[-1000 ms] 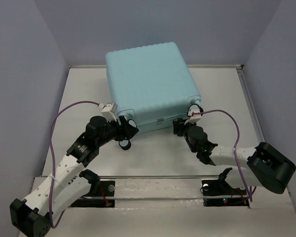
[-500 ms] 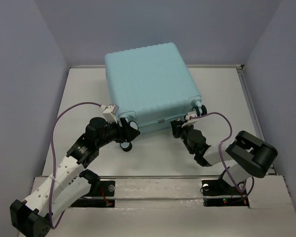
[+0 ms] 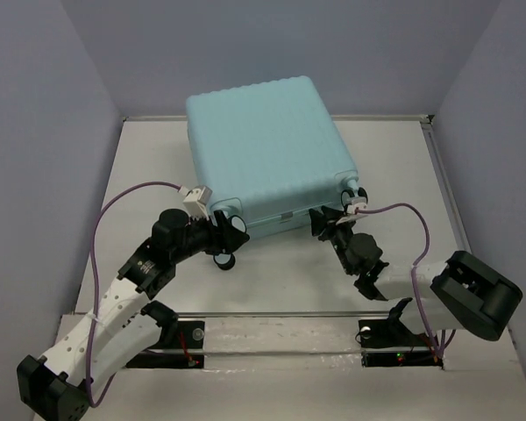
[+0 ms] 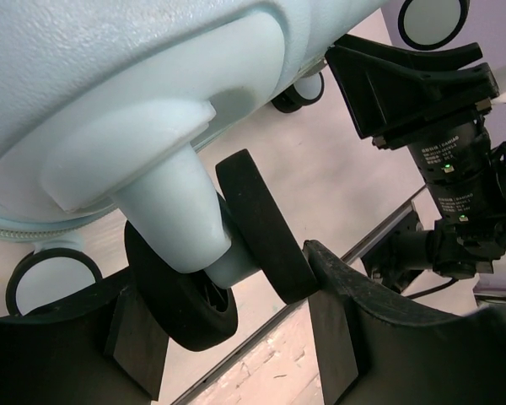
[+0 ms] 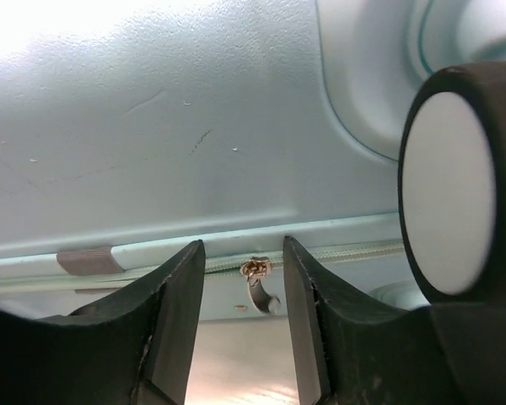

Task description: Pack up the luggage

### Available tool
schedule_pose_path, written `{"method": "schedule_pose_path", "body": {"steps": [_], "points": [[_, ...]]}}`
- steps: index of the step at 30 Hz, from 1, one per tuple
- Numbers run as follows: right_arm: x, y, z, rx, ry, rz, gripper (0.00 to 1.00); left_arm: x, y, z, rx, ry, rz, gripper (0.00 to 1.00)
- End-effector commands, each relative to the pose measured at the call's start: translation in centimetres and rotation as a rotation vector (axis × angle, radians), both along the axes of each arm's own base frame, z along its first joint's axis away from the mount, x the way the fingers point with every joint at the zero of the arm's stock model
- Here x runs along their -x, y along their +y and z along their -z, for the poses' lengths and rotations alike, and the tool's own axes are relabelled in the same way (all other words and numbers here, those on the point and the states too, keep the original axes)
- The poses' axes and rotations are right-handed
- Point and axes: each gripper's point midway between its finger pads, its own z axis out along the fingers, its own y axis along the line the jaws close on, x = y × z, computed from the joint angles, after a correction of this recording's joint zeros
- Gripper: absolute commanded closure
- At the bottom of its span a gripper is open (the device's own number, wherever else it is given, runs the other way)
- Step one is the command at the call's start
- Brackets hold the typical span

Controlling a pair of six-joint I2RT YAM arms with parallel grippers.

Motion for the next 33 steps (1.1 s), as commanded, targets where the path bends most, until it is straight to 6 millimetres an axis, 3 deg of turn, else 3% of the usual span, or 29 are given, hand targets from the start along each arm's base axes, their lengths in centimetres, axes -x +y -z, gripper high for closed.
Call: {"method": "schedule_pose_path", "body": {"steps": [1,7,11,16,28,33], "points": [[-1.5,0.2,-2.5,-0.019,-0.073,0.050,0.55,3.9,-2.6,-5.5,0.096,-0.202,0.292,0.94],[-2.1,0.9,-2.1,-0.016,-0.039,0.034,0.52,3.9,-2.5,-5.7,0.088,-0.206,0.290,0.94],[0.0,-1.0,-0.2,-0.065,-0.008,0.034,0.52,3.9,-2.4,-5.9,0.093,-0.214,0.284,0.94],[1.7,0.5,0.7,-0.010,0.040,-0.103,0.45,3.8,-2.3,-6.4,0.086,-0.227,0.278,0.94],[-2.1,0.9,0.9,0.118,0.076,-0.021,0.48,3.6,-2.1,-6.5,0.075,-0.225,0.260,0.94],[-3.0,1.3,-0.5,0.103,0.039,-0.016,0.53,3.6,-2.1,-6.3,0.072,-0.219,0.264,0.94]]}}
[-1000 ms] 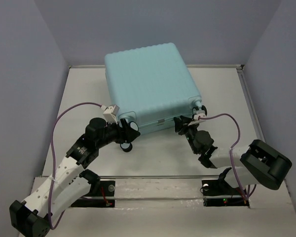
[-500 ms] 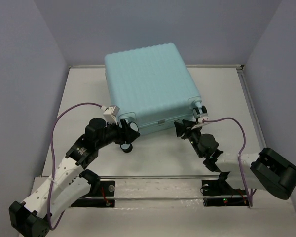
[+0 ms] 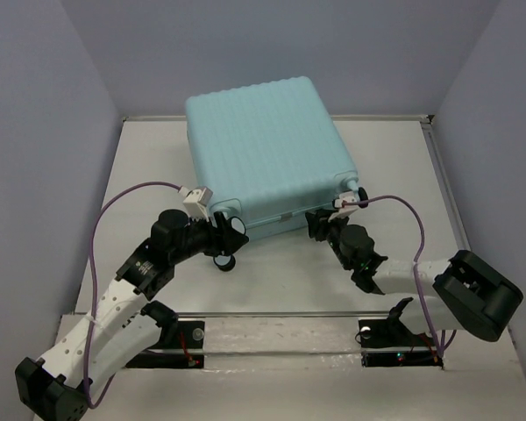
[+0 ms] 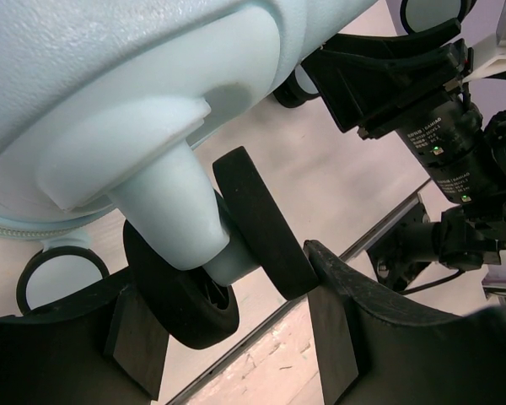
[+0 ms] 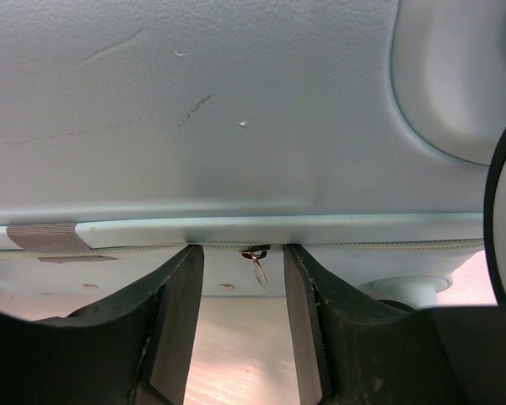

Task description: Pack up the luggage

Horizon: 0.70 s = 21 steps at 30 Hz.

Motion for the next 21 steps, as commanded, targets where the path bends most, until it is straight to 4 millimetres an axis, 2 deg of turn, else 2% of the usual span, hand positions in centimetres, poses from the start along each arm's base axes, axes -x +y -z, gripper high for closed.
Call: {"method": "schedule_pose_path", "body": {"steps": [1,3,4,6,9,11,14,16,17,18,19,20,21], "points": [[-2.1,0.4,-3.0,-0.028,-0.071,0.022,0.55,3.0,-2.4,-6.3,0.096,-0.210,0.251,0.94],[-2.6,0.4,-3.3,-0.020,-0.077,0.030,0.58,3.0,-2.4,-6.3,0.094,-0.210,0.250,0.94],[-2.7,0.4,-3.2,-0.018,-0.075,0.032,0.64,3.0,-2.4,-6.2,0.094,-0.211,0.251,0.94],[-2.8,0.5,-3.1,-0.014,-0.075,0.032,0.68,2.9,-2.4,-6.2,0.092,-0.213,0.248,0.94],[-2.6,0.5,-2.9,-0.026,-0.079,0.024,0.85,2.9,-2.4,-6.2,0.093,-0.211,0.249,0.94],[-2.4,0.6,-2.6,-0.031,-0.076,0.012,0.91,2.9,-2.4,-6.2,0.094,-0.210,0.250,0.94],[-1.6,1.4,-1.7,-0.053,-0.046,-0.047,0.93,2.8,-2.7,-6.6,0.107,-0.214,0.257,0.94],[-0.7,3.0,-1.2,-0.087,-0.021,-0.105,0.93,2.7,-3.0,-7.4,0.130,-0.228,0.262,0.94],[0.8,5.5,-1.3,-0.086,-0.022,-0.172,0.93,2.6,-3.4,-7.9,0.152,-0.229,0.276,0.94],[1.6,6.8,-1.3,-0.056,-0.031,-0.193,0.93,2.6,-3.7,-8.3,0.163,-0.234,0.286,0.94],[3.5,9.1,-0.7,-0.031,-0.022,-0.228,0.93,2.4,-4.1,-8.9,0.171,-0.235,0.296,0.94],[3.2,9.2,-0.9,-0.033,-0.025,-0.212,0.93,2.3,-4.0,-9.3,0.177,-0.242,0.294,0.94],[5.4,12.0,-1.8,-0.055,-0.038,-0.294,0.93,2.0,-4.4,-9.7,0.187,-0.250,0.298,0.94]]}}
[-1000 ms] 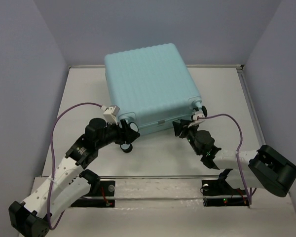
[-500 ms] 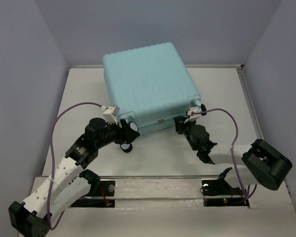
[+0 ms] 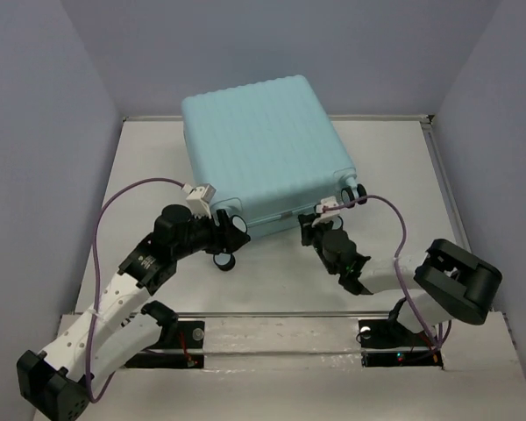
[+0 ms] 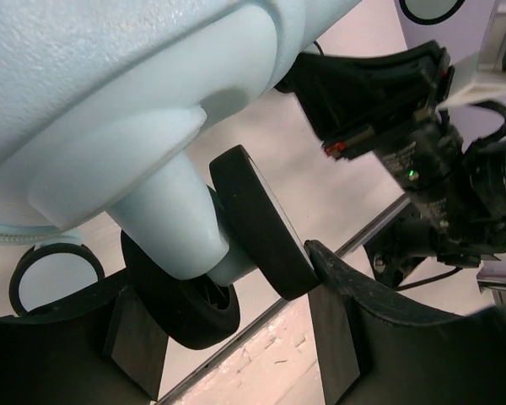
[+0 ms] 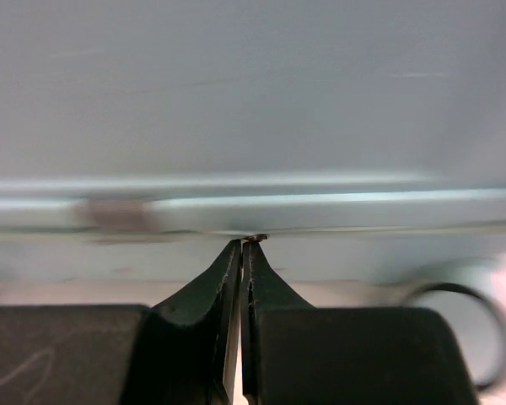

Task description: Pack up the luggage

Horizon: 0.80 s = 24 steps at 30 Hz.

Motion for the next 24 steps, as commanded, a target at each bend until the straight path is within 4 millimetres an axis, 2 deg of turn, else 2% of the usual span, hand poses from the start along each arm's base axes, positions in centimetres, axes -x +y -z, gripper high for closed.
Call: {"method": "schedule_pose_path", "body": {"steps": [1,2,3,6,7,9,10,11,12,13,14,15,16,17,18,19,20,24], "points": [[6.2,11.1,-3.3,-0.111,-0.047,-0.316,0.93,1.9,-4.3,-10.2,0.204,-0.283,0.291,0.94],[7.0,12.0,-3.3,-0.122,-0.043,-0.333,0.93,1.6,-4.6,-10.8,0.208,-0.286,0.292,0.94],[8.9,13.6,-3.5,-0.139,-0.038,-0.387,0.93,1.4,-4.7,-11.1,0.210,-0.290,0.287,0.94],[11.0,15.9,-3.7,-0.155,-0.018,-0.435,0.93,0.8,-5.2,-12.2,0.228,-0.298,0.287,0.94],[12.3,17.6,-4.6,-0.192,-0.011,-0.479,0.93,0.8,-5.3,-12.9,0.246,-0.312,0.292,0.94],[14.1,19.8,-5.3,-0.222,-0.006,-0.556,0.93,1.0,-5.9,-13.6,0.284,-0.293,0.312,0.94],[15.5,21.2,-4.7,-0.233,0.013,-0.602,0.93,1.0,-6.0,-14.2,0.303,-0.301,0.316,0.94],[16.6,23.0,-6.7,-0.309,-0.013,-0.672,0.93,1.0,-6.1,-14.9,0.320,-0.297,0.316,0.94],[17.4,24.0,-7.3,-0.346,-0.020,-0.706,0.93,1.0,-6.2,-15.6,0.332,-0.306,0.317,0.94],[18.8,25.4,-7.0,-0.388,-0.015,-0.764,0.93,1.0,-6.2,-16.5,0.348,-0.320,0.316,0.94],[19.4,26.8,-8.6,-0.444,-0.039,-0.796,0.93,1.2,-6.1,-17.4,0.371,-0.324,0.312,0.94],[20.0,27.7,-9.1,-0.472,-0.054,-0.819,0.93,1.3,-6.1,-18.1,0.386,-0.332,0.310,0.94],[20.3,29.0,-10.0,-0.535,-0.076,-0.826,0.93,1.6,-6.0,-19.1,0.415,-0.335,0.312,0.94],[20.4,29.2,-9.4,-0.560,-0.069,-0.834,0.93,1.7,-5.9,-19.4,0.419,-0.342,0.311,0.94],[20.6,29.6,-9.9,-0.610,-0.076,-0.844,0.93,1.9,-5.9,-19.7,0.431,-0.342,0.309,0.94],[20.5,30.2,-11.3,-0.683,-0.079,-0.843,0.93,2.0,-5.8,-20.2,0.454,-0.337,0.306,0.94],[19.8,30.7,-11.6,-0.731,-0.085,-0.811,0.93,2.2,-5.8,-20.2,0.462,-0.335,0.307,0.94],[18.7,31.5,-11.5,-0.836,-0.025,-0.746,0.93,2.6,-5.6,-20.2,0.508,-0.317,0.301,0.94]]}}
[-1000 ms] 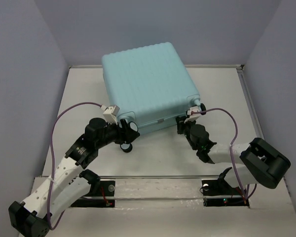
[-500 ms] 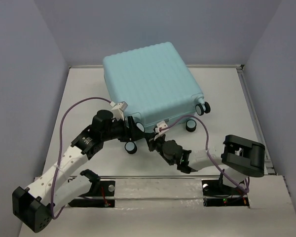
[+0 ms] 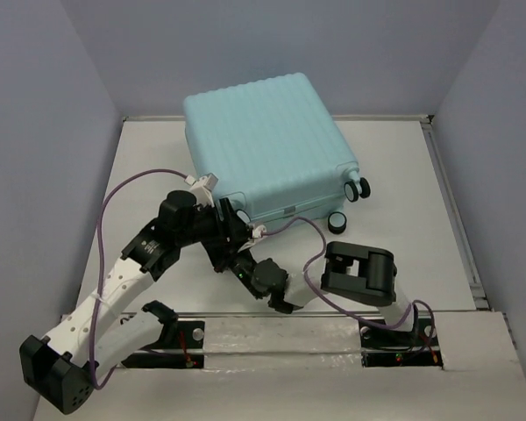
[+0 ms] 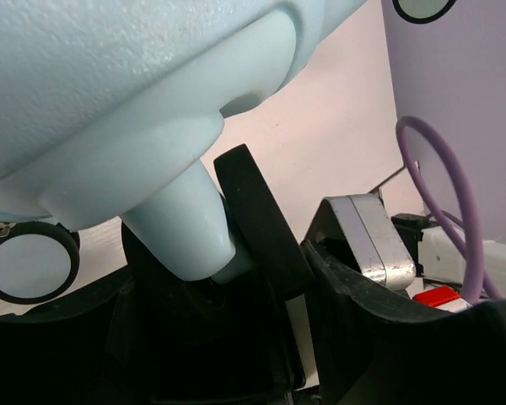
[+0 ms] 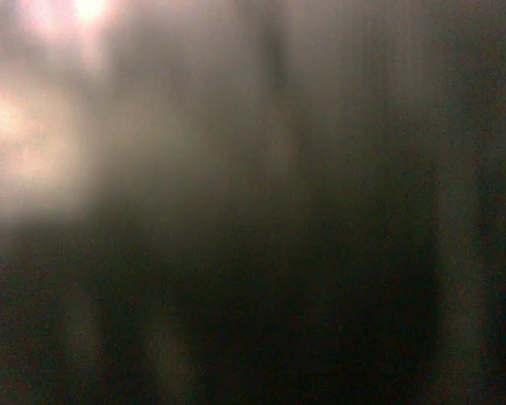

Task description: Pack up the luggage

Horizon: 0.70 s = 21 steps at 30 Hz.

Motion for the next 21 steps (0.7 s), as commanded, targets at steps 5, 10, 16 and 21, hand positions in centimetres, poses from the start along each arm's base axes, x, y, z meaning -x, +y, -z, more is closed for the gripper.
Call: {"method": "schedule_pose_path", "body": {"steps": [5,10,16,21], "points": [[6.6,0.0,-1.6,-0.196,0.028,-0.180,0.38,3.2,-3.6,-17.3,0.487,-0.456,0.235,0.94],[7.2,-7.5,2.2,0.081,0.162,-0.117,0.21,2.3,-3.3,-14.0,0.381,-0.435,0.198,0.61],[7.4,-12.2,2.5,0.355,0.221,-0.055,0.07,1.4,-2.7,-11.1,0.308,-0.417,0.153,0.15],[4.7,-12.5,-3.4,0.349,0.096,0.033,0.01,1.5,-2.7,-10.4,0.319,-0.390,0.147,0.01]]}}
